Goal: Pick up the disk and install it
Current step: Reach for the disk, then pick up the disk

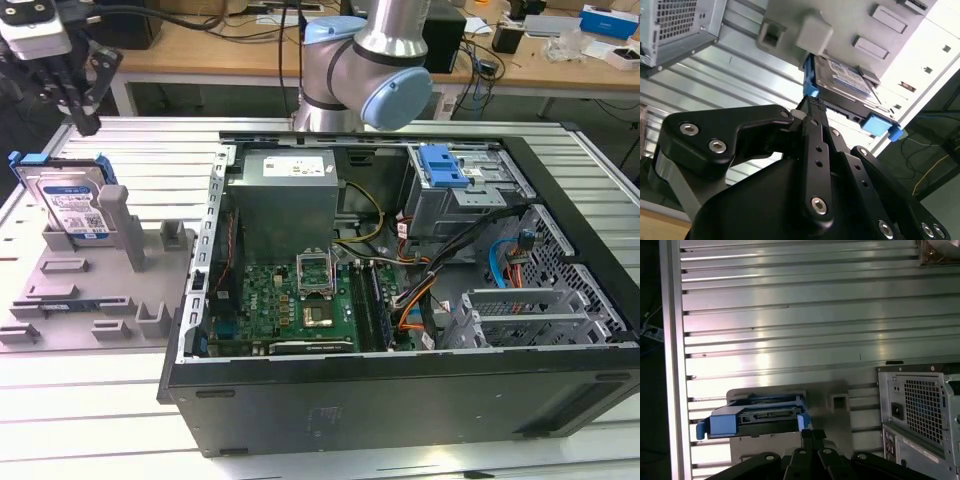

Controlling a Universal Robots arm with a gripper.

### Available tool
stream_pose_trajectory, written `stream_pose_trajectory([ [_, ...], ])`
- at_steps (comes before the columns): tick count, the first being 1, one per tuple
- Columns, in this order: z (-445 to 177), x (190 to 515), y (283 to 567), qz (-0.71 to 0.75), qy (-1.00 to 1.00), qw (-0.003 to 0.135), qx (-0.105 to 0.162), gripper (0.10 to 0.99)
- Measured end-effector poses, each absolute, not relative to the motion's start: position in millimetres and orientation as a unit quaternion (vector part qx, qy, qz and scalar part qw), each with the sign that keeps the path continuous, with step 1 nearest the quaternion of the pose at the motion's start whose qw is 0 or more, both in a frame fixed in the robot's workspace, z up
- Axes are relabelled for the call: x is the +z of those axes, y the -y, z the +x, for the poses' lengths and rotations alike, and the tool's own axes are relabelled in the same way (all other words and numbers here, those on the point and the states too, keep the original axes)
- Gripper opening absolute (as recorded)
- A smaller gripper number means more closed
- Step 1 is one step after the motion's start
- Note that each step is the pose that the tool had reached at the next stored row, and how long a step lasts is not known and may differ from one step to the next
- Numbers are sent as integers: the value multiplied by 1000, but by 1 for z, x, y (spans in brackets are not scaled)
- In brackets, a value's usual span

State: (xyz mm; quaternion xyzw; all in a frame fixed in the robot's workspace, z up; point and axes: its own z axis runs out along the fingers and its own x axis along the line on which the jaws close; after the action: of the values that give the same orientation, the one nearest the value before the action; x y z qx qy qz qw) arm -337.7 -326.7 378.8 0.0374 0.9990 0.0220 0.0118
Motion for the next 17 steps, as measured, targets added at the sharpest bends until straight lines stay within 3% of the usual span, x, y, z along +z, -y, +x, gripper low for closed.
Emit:
stream_pose_trajectory([
  [17,-348,378,325,37,-999,11,22,106],
])
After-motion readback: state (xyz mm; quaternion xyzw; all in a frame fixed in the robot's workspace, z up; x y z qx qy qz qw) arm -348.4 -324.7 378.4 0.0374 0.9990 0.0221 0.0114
